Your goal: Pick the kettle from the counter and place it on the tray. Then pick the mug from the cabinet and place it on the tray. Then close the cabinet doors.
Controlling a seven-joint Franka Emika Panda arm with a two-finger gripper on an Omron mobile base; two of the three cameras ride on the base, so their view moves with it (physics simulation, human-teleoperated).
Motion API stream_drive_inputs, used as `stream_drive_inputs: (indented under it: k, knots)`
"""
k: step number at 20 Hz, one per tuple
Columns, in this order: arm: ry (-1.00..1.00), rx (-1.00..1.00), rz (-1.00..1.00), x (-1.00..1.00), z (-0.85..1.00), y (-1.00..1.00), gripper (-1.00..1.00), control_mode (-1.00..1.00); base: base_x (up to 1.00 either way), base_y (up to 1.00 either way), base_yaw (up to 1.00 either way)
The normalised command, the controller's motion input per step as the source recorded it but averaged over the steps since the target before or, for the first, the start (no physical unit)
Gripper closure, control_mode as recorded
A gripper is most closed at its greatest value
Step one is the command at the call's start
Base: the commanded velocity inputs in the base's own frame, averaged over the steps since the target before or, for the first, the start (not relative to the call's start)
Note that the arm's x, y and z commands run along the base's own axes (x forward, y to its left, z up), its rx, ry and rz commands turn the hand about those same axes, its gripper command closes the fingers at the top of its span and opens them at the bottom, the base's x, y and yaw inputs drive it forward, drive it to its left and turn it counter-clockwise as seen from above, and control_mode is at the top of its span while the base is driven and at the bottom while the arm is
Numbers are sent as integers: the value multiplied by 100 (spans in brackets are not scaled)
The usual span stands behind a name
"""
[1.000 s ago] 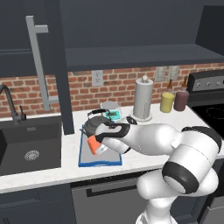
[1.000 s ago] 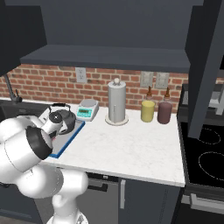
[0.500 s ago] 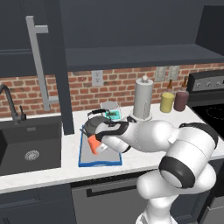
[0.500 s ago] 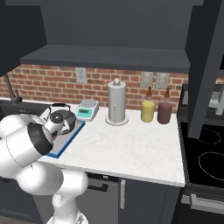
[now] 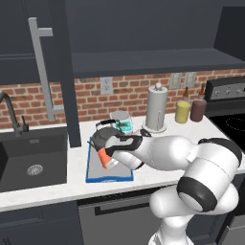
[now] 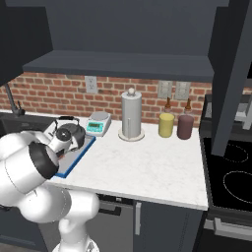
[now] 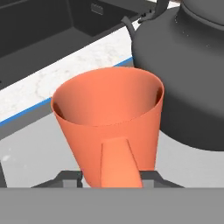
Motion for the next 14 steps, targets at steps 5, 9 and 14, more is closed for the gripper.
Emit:
stream_drive_inputs:
  k: [5, 9, 14]
  knots:
    - [0, 0, -5, 0, 0, -31, -100, -100, 0, 0, 0]
    - [0, 0, -9, -12, 14, -8, -100, -100, 0, 0, 0]
    - [0, 0, -12, -10, 40, -9, -100, -100, 0, 0, 0]
